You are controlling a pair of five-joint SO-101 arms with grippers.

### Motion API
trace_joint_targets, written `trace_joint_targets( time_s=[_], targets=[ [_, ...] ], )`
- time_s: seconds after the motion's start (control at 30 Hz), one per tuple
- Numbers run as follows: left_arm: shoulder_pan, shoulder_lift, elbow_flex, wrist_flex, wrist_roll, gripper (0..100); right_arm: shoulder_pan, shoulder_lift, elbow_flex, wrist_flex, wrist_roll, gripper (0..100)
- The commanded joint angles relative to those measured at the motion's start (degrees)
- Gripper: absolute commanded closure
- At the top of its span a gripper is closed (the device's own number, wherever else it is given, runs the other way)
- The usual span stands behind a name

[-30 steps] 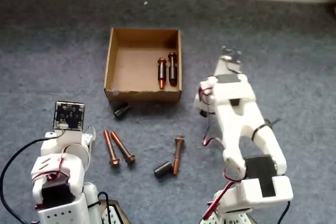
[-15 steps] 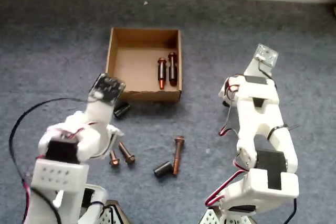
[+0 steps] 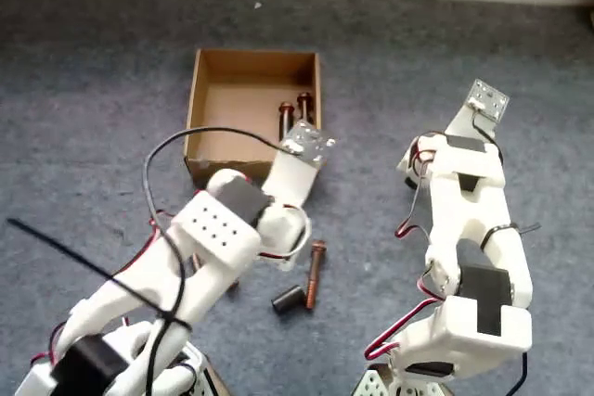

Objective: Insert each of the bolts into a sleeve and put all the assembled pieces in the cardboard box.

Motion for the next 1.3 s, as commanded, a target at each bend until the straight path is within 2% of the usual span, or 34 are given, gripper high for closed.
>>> trace_joint_targets(
  time_s=[0.0,0.27,0.4,0.53,0.63,0.83,1.03,1.13,1.27],
  targets=[
    [4.5,5.9,-3.8,-5.7,5.5,77,1.9,-1.1,-0.8,-0.8,0.6,99.3],
    [9.0,17.3,-3.6,-14.2,8.6,77,2.1,-1.2,-0.8,-0.7,0.6,99.3],
    [8.8,23.9,-3.8,-18.4,10.0,77,2.1,-1.2,-0.8,-0.7,0.6,99.3],
    [8.6,28.0,-4.7,-19.3,10.1,78,2.1,-1.2,-0.8,-0.6,0.6,99.3],
    [8.5,28.4,-5.2,-19.2,10.0,79,2.0,-1.2,-0.7,-0.6,0.6,99.3],
    [7.4,28.5,-5.4,-19.6,9.7,93,1.8,-1.2,-0.6,-0.6,0.6,99.3],
    [4.6,27.9,-5.5,-19.5,9.7,94,1.7,-1.3,-0.5,-0.5,0.6,99.3],
    [3.7,26.9,-6.9,-19.3,9.3,100,1.6,-1.5,-0.5,-0.2,0.6,99.3],
    [3.5,20.5,-7.3,-17.9,4.0,100,1.5,-7.3,-0.5,4.4,1.1,99.3]
  ],
)
